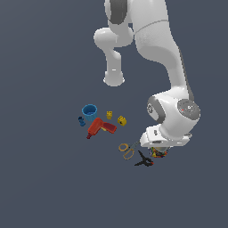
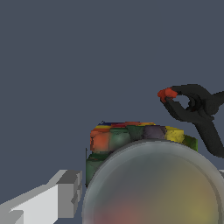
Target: Pick up a designated object from a clutter of objects.
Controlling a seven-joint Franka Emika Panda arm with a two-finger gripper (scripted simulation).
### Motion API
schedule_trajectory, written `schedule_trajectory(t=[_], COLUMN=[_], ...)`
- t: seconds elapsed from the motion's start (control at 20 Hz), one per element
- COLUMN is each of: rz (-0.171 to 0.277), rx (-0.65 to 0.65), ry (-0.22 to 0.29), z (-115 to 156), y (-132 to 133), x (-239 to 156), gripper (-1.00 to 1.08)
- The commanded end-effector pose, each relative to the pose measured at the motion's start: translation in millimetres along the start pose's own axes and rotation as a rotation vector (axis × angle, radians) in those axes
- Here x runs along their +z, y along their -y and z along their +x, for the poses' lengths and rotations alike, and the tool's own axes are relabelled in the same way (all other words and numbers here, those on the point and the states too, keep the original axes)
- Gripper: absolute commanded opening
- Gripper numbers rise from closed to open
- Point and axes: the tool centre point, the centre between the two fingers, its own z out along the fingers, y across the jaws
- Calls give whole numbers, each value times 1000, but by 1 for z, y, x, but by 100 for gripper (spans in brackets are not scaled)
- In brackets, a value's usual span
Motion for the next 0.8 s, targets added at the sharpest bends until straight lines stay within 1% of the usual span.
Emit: schedule_trajectory(t=[0.0, 0.1, 0.15, 0.75], rz=[1, 1, 1, 1], rx=[0, 0, 0, 0], ry=[-2, -2, -2, -1], z=[1, 2, 2, 1], y=[0, 0, 0, 0], x=[5, 5, 5, 3], gripper=[100, 100, -100, -100])
